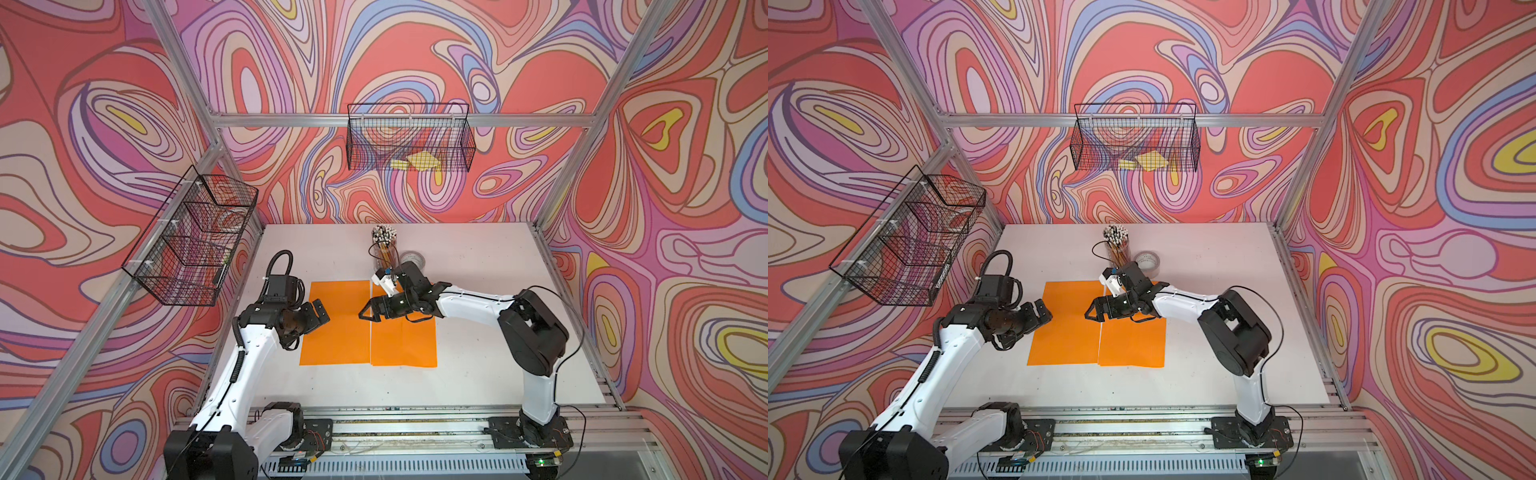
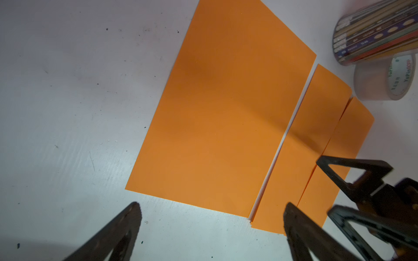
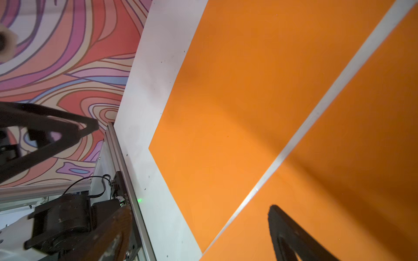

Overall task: Fold the rectangular paper in half along the long edge
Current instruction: Place the paper at the center of the board, then move the paper at the center of the board.

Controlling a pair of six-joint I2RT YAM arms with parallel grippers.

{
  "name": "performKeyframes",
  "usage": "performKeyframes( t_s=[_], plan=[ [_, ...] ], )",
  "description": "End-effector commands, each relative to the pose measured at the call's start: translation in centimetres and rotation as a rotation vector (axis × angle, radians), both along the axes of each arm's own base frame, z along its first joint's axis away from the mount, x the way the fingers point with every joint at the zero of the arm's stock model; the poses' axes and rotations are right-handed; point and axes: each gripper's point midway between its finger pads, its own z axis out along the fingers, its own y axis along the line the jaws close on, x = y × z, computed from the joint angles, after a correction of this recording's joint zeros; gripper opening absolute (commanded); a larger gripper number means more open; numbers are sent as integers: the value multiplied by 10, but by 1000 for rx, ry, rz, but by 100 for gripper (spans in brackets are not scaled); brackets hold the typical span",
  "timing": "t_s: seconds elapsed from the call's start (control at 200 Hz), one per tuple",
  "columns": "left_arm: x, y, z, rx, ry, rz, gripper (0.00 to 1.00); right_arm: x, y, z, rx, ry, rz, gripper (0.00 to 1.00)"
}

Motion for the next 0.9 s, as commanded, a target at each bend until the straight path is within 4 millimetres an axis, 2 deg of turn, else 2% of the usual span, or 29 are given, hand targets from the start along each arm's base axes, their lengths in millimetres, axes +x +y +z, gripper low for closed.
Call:
performKeyframes(
  t_s=[0.0,0.145,0.24,0.325,0.481,0.586,0.671,0.776,0.896],
  plan=[
    [0,-5,0,-36,12,-18,99,3,5,-25,-41,18,2,98],
    [1,-6,-2,-39,12,-19,99,9,4,-40,-56,25,-26,98],
    [0,-6,-3,-39,16,-20,99,13,-6,-48,-67,40,-55,98],
    [0,-6,-3,-41,17,-20,99,19,-25,-54,-55,70,-98,98],
    [1,-8,-6,-51,28,-27,99,24,-78,-61,-56,111,-185,98],
    [2,-10,-8,-64,42,-29,96,18,-110,-56,-110,84,-222,98],
    [4,-13,-9,-84,38,-24,95,14,-126,-46,-136,50,-240,98],
    [7,-14,-13,-95,39,-9,92,15,-123,-30,-117,31,-223,98],
    [11,-10,-18,-70,65,-12,76,20,-110,-4,-50,18,-203,98]
  ],
)
